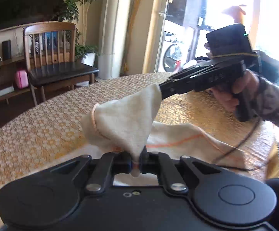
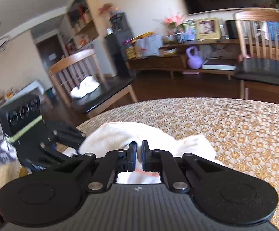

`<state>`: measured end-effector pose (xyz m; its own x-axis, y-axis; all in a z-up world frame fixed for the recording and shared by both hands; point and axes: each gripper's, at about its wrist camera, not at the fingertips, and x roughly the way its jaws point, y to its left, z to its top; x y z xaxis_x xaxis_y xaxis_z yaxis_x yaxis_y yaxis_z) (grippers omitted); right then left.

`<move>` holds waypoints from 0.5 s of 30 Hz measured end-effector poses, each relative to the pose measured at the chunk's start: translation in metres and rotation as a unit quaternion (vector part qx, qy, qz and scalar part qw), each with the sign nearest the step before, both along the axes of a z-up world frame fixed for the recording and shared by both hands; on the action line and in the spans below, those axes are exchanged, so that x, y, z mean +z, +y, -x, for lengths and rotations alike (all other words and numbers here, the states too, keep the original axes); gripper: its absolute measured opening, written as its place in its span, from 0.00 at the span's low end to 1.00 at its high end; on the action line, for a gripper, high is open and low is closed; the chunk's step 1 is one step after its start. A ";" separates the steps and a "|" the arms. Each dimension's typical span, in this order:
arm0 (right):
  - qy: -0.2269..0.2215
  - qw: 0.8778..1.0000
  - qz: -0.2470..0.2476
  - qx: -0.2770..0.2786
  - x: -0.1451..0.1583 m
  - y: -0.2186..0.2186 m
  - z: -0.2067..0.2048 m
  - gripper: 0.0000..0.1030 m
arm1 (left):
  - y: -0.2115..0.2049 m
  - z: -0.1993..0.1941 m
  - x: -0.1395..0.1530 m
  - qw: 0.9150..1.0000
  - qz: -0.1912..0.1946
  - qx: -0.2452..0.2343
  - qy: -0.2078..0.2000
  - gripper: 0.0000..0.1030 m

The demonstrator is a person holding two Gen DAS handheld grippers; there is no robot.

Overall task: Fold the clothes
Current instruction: 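Lift the cloth corner with the right gripper and carry it over the cloth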

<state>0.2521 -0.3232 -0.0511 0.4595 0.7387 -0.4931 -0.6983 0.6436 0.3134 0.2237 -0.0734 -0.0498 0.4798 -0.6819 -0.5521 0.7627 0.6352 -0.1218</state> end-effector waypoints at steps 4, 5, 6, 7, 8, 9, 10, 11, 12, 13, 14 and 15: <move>0.012 0.999 0.014 0.043 -0.005 0.018 0.029 0.05 | 0.014 0.036 0.000 0.999 -0.020 -0.024 0.030 1.00; 0.016 0.998 0.018 0.052 -0.007 0.022 0.037 0.05 | 0.017 0.044 -0.002 0.999 -0.023 -0.028 0.039 1.00; 0.022 0.998 0.017 0.059 -0.010 0.026 0.045 0.05 | 0.019 0.052 -0.003 0.998 -0.028 -0.032 0.046 1.00; 0.028 0.997 0.016 0.067 -0.013 0.029 0.053 0.05 | 0.022 0.060 -0.003 0.998 -0.035 -0.036 0.049 1.00; 0.034 0.997 0.014 0.074 -0.016 0.032 0.061 0.05 | 0.024 0.068 -0.003 0.997 -0.042 -0.041 0.052 1.00; 0.040 0.996 0.012 0.075 -0.020 0.035 0.068 0.05 | 0.027 0.074 -0.004 0.996 -0.048 -0.042 0.057 1.00; 0.046 0.996 0.009 0.076 -0.024 0.038 0.074 0.05 | 0.030 0.080 -0.006 0.996 -0.056 -0.040 0.061 1.00; 0.051 0.996 0.006 0.078 -0.029 0.040 0.080 0.05 | 0.034 0.084 -0.009 0.995 -0.065 -0.037 0.065 1.00; 0.054 0.995 0.006 0.079 -0.032 0.043 0.085 0.05 | 0.041 0.086 -0.012 0.994 -0.070 -0.029 0.073 1.00; 0.058 0.995 0.007 0.082 -0.033 0.044 0.089 0.06 | 0.047 0.086 -0.016 0.994 -0.069 -0.019 0.087 1.00; 0.061 0.994 0.008 0.085 -0.035 0.045 0.092 0.07 | 0.053 0.086 -0.020 0.992 -0.068 -0.009 0.102 1.00; 0.064 0.994 0.007 0.088 -0.035 0.042 0.095 0.08 | 0.057 0.086 -0.024 0.991 -0.064 -0.004 0.116 1.00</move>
